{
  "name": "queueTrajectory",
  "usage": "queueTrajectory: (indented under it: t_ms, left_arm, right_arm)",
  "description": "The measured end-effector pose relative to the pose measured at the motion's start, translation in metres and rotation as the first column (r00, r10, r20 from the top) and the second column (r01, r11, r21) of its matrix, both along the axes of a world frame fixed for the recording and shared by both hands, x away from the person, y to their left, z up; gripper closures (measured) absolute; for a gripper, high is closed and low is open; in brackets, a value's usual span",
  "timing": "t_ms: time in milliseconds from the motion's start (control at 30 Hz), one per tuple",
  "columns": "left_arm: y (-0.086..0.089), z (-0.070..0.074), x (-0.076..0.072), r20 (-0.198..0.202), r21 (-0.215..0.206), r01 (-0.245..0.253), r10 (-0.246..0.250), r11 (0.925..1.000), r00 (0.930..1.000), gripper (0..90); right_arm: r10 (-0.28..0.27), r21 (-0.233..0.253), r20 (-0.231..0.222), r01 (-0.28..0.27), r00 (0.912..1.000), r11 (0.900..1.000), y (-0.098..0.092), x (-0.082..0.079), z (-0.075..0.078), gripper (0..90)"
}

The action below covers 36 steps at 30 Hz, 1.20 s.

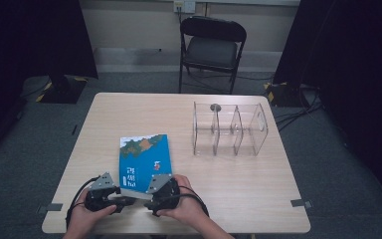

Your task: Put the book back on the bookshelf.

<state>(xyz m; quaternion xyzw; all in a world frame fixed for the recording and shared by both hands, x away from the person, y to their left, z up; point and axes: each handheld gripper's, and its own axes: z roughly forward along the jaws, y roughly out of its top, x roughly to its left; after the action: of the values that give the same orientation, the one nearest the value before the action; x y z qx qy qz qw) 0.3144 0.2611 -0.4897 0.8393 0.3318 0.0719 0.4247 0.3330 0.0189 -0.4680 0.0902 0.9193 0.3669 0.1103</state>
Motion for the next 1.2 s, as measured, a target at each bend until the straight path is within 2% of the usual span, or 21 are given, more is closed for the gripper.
queueTrajectory:
  t_ms: [100, 200, 333, 367, 467, 533, 567, 600, 700, 733, 767, 900, 1000, 1100, 1167, 1200]
  left_arm:
    - [0.000, 0.000, 0.000, 0.001, 0.002, 0.001, -0.001, 1.0000, 1.0000, 46.2]
    - [0.000, 0.000, 0.000, 0.006, -0.002, 0.007, -0.007, 1.0000, 1.0000, 46.4]
    - [0.000, 0.002, -0.001, 0.011, 0.006, 0.007, -0.007, 1.0000, 0.9999, 47.3]
    - [0.000, 0.002, -0.001, 0.011, 0.006, 0.007, -0.007, 1.0000, 0.9999, 47.3]
    - [-0.002, 0.003, -0.001, 0.021, 0.028, 0.015, -0.016, 0.9995, 0.9997, 47.7]
    - [-0.003, 0.004, -0.002, 0.034, 0.017, 0.026, -0.026, 0.9995, 0.9991, 49.8]
    - [-0.004, 0.006, -0.002, 0.053, 0.017, 0.033, -0.034, 0.9993, 0.9980, 49.9]
    - [-0.004, 0.008, -0.002, 0.074, 0.035, 0.032, -0.035, 0.9989, 0.9966, 49.4]
    - [-0.004, 0.009, -0.004, 0.090, 0.060, 0.031, -0.037, 0.9977, 0.9952, 42.8]
    - [-0.001, 0.009, -0.004, 0.111, 0.086, 0.026, -0.036, 0.9960, 0.9932, 42.8]
    - [0.001, 0.009, -0.004, 0.112, 0.090, 0.025, -0.035, 0.9956, 0.9930, 40.6]
    - [0.006, 0.003, 0.001, 0.111, 0.103, -0.004, -0.007, 0.9947, 0.9938, 26.5]
    - [0.007, -0.002, 0.003, 0.115, 0.130, -0.014, -0.001, 0.9914, 0.9934, 19.6]
    - [0.009, -0.004, 0.004, 0.102, 0.137, -0.016, 0.001, 0.9904, 0.9948, 16.6]
    - [0.009, -0.007, 0.004, 0.094, 0.136, -0.017, 0.004, 0.9905, 0.9955, 16.3]
    - [0.010, -0.008, 0.005, 0.100, 0.149, -0.022, 0.007, 0.9886, 0.9949, 16.3]
  right_arm:
    - [-0.020, -0.004, 0.086, 0.020, 0.9961, 1.000, 0.004, 0.000, -0.009, 21.0]
    - [-0.036, -0.016, 0.166, 0.039, 0.9855, 0.999, 0.009, 0.000, -0.016, 19.1]
    - [-0.040, -0.049, 0.280, 0.056, 0.9592, 0.997, 0.017, -0.003, -0.024, 21.2]
    - [-0.040, -0.049, 0.280, 0.056, 0.9592, 0.997, 0.017, -0.003, -0.024, 21.2]
    - [-0.064, -0.080, 0.298, 0.092, 0.9523, 0.993, 0.023, -0.005, -0.022, 27.1]
    - [-0.055, -0.081, 0.321, 0.085, 0.9456, 0.993, 0.023, -0.009, -0.019, 43.2]
    - [-0.048, -0.106, 0.346, 0.090, 0.9369, 0.990, 0.023, -0.013, -0.015, 49.9]
    - [-0.055, -0.110, 0.344, 0.099, 0.9372, 0.989, 0.024, -0.014, -0.013, 51.4]
    - [-0.061, -0.112, 0.342, 0.105, 0.9379, 0.988, 0.023, -0.013, -0.010, 53.6]
    - [-0.067, -0.111, 0.338, 0.111, 0.9386, 0.988, 0.023, -0.013, -0.009, 54.4]
    - [-0.066, -0.127, 0.331, 0.114, 0.9413, 0.985, 0.022, -0.013, -0.007, 54.9]
    - [-0.069, -0.133, 0.302, 0.114, 0.9508, 0.985, 0.018, -0.010, 0.005, 56.5]
    - [-0.066, -0.136, 0.294, 0.110, 0.9534, 0.985, 0.017, -0.008, 0.014, 57.5]
    - [-0.062, -0.142, 0.280, 0.106, 0.9579, 0.984, 0.015, -0.004, 0.025, 58.5]
    - [-0.068, -0.146, 0.282, 0.113, 0.9570, 0.983, 0.014, -0.004, 0.032, 59.6]
    - [-0.073, -0.144, 0.273, 0.116, 0.9593, 0.983, 0.014, -0.002, 0.036, 59.9]
